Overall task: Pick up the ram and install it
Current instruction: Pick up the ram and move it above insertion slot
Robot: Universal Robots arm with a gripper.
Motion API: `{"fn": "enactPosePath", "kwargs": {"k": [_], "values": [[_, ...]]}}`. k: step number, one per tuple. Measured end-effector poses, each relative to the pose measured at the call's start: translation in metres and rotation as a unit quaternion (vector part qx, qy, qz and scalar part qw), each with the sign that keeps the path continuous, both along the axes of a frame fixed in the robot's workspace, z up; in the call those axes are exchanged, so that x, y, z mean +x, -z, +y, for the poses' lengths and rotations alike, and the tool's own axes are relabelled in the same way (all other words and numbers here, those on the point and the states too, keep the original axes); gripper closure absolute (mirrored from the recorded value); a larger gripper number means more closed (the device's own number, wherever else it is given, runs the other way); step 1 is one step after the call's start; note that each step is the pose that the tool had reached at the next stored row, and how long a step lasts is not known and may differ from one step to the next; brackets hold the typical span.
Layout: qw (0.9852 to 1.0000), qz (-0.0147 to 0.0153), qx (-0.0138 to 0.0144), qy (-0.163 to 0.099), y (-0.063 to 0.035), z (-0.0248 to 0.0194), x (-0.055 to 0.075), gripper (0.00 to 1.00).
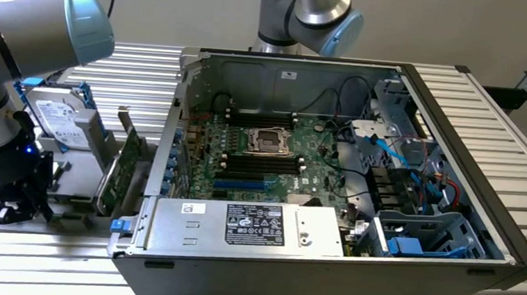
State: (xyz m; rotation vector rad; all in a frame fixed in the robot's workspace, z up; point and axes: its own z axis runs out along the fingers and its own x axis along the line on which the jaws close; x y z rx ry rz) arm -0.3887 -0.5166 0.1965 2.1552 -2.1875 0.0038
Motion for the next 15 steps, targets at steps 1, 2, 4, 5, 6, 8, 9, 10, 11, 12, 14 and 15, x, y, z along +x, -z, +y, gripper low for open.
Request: {"fn": "enactPosePath", "kwargs": {"k": [1,2,4,5,6,8,9,10,11,12,14,15], "values": [[1.0,0.0,-0.0002,0.0,0.0,0.0,0.0,0.86],[1.0,0.0,-0.0001,0.0,0.0001,0.0,0.0,0.86],[1.0,0.0,-0.0002,0.0,0.0001,0.0,0.0,0.86],[1.0,0.0,-0.0002,0.0,0.0001,0.0,0.0,0.86],[1.0,0.0,-0.0002,0.0,0.0001,0.0,0.0,0.86],[1.0,0.0,-0.0002,0.0,0.0001,0.0,0.0,0.86],[1.0,0.0,-0.0002,0.0,0.0001,0.0,0.0,0.86],[1.0,0.0,-0.0002,0.0,0.0001,0.0,0.0,0.86],[1.0,0.0,-0.0002,0.0,0.0001,0.0,0.0,0.86],[1.0,0.0,-0.0001,0.0,0.0001,0.0,0.0,0.86],[1.0,-0.0001,-0.0002,0.0,0.0001,0.0001,0.0,0.86],[1.0,-0.0002,-0.0001,0.0,-0.0002,0.0002,0.0001,0.86]]}}
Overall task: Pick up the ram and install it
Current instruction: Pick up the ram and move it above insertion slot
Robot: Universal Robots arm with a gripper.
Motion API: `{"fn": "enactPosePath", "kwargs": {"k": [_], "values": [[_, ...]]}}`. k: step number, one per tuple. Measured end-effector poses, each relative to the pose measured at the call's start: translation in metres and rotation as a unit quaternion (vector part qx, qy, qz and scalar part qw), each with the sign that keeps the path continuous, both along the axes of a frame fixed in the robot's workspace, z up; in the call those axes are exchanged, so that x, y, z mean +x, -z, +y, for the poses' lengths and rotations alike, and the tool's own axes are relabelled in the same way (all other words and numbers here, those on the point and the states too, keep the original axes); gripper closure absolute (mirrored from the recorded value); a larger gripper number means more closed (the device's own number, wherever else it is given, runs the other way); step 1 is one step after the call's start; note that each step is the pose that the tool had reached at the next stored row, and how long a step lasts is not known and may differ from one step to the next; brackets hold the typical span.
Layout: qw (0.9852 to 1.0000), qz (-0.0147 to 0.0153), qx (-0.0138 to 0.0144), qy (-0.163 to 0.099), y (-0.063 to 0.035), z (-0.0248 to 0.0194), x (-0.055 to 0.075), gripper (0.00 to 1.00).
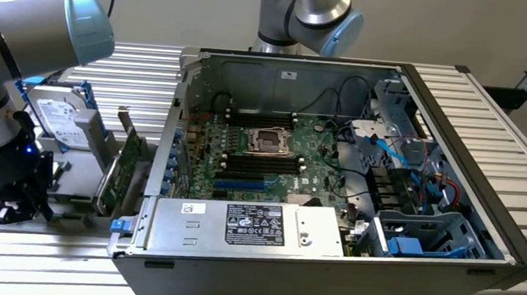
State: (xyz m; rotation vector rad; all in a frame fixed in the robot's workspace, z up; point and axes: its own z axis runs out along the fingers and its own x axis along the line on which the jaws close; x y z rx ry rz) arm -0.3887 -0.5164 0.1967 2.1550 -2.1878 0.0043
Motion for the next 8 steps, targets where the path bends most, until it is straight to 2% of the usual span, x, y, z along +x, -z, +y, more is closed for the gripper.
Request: {"fn": "enactPosePath", "kwargs": {"k": [3,8], "values": [[1.0,0.0001,0.0,0.0,-0.0038,0.0,0.0,0.86],[1.0,0.0002,0.0,0.0,-0.0232,0.0,0.0,0.86]]}}
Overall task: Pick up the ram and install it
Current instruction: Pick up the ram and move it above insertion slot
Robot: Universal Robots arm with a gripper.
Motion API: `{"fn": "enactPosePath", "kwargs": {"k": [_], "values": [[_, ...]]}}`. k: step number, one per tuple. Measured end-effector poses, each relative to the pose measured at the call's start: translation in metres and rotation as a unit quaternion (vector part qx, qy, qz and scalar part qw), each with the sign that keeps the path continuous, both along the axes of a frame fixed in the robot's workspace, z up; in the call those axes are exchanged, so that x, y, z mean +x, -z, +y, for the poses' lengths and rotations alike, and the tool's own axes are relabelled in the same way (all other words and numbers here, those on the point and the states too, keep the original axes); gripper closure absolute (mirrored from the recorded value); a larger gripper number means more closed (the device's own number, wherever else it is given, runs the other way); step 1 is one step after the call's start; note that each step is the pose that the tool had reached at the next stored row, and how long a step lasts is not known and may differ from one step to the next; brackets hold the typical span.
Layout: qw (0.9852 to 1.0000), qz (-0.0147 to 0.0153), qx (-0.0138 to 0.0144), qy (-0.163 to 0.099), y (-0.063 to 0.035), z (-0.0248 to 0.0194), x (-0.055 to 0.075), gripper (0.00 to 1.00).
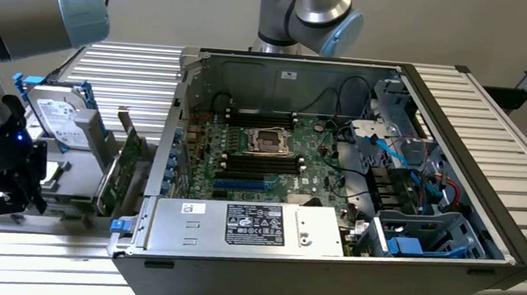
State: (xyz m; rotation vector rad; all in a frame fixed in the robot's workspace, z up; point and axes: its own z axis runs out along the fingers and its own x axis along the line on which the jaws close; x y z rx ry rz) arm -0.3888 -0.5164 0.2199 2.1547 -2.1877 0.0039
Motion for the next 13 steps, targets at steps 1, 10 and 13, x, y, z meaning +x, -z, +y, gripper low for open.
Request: {"fn": "enactPosePath", "kwargs": {"k": [1,10,13], "values": [[1.0,-0.0001,0.0,0.0,-0.004,0.0,0.0,0.86],[1.0,0.0018,0.0,0.0,-0.0445,0.0,0.0,0.86],[1.0,0.0032,0.0,0.0,-0.0583,0.0,0.001,0.86]]}}
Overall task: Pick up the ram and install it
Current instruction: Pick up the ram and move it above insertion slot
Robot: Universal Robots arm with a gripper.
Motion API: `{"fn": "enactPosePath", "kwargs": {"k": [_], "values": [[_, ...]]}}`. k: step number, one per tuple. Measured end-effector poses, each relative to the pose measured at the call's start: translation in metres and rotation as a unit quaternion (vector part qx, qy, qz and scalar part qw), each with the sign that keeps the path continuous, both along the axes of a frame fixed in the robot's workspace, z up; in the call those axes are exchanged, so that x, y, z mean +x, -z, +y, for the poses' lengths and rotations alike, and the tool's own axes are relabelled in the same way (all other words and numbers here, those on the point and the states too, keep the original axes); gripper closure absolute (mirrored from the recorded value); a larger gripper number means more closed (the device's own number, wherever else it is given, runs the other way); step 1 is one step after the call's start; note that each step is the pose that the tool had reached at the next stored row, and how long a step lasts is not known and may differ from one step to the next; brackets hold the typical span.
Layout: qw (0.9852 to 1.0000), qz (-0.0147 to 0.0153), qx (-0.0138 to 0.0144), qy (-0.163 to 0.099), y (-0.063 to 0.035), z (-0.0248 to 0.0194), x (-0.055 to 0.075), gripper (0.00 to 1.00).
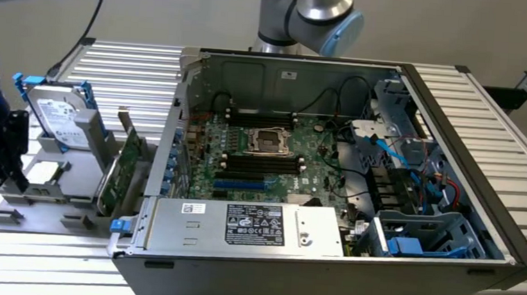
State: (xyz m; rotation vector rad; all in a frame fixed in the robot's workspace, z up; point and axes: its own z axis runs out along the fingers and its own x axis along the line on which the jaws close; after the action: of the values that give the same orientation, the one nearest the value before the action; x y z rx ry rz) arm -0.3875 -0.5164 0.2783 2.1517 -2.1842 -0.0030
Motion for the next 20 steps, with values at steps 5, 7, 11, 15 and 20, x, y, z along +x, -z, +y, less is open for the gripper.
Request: {"fn": "enactPosePath", "kwargs": {"k": [5,7,11,15,20], "values": [[1.0,0.0035,0.0001,0.0,-0.0222,0.0,0.01,0.86],[1.0,0.0058,0.0,0.0,-0.031,0.0,0.018,0.86],[1.0,0.0093,0.0,-0.001,-0.0479,0.0,0.035,0.86],[0.9999,0.0125,0.0001,-0.002,-0.0648,0.0,0.053,0.86],[0.9999,0.0166,0.0,-0.003,-0.0862,0.0,0.076,0.86]]}}
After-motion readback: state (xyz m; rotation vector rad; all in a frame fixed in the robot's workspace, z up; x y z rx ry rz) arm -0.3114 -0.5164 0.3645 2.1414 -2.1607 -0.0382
